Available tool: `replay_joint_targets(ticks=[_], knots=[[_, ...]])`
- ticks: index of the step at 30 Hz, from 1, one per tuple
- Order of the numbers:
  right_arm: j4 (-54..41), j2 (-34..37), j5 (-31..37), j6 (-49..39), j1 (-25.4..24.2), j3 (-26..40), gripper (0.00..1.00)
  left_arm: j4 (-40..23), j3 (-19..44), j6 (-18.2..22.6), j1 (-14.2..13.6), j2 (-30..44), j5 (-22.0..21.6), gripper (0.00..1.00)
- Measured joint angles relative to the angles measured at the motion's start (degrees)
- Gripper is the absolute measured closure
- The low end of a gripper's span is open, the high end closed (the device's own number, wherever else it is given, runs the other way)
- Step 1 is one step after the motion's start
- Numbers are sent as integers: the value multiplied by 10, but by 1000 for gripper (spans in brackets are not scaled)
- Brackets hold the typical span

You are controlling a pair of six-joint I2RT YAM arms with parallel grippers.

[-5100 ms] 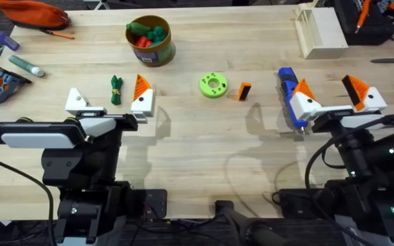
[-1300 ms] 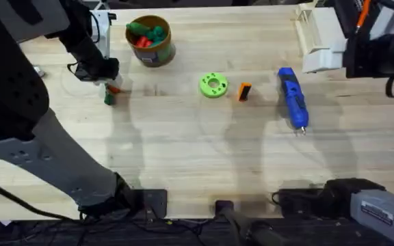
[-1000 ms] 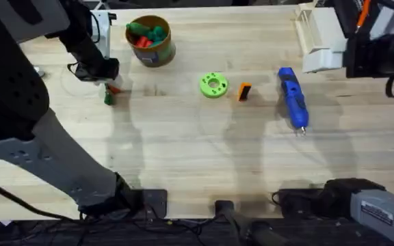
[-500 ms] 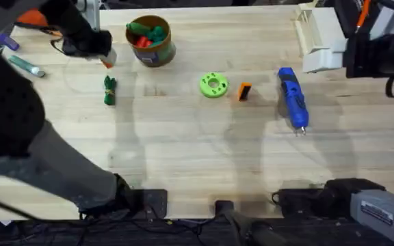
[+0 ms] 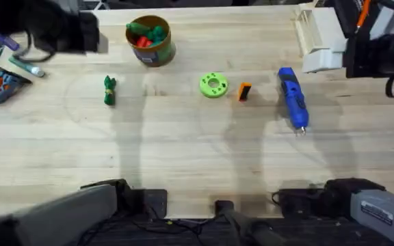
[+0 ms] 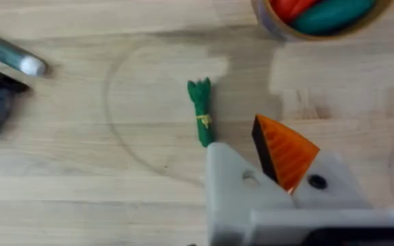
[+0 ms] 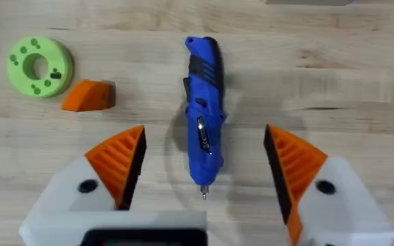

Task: Pick up the gripper from the table and insert it into the empty holder that is missing its gripper. Then pick up a screw, insert it into the mounting hole, and use the screwdriver to tighten it. Finally, clean up the table by picking up the vegetable and placing it into the bucket.

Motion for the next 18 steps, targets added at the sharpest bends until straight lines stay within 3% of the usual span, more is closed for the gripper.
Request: replay_joint_targets(ticks=[3, 9, 11, 18], knots=[[0, 0, 0, 0, 0, 0, 28, 5, -52, -15, 0, -33, 16, 977], [0, 0, 0, 0, 0, 0, 28, -10, -90, -34, 0, -44, 31, 74], [0, 0, 0, 0, 0, 0, 28, -13, -91, -37, -1, -44, 36, 19], [0, 0, 0, 0, 0, 0, 28, 5, -110, -54, -41, -76, 40, 13]])
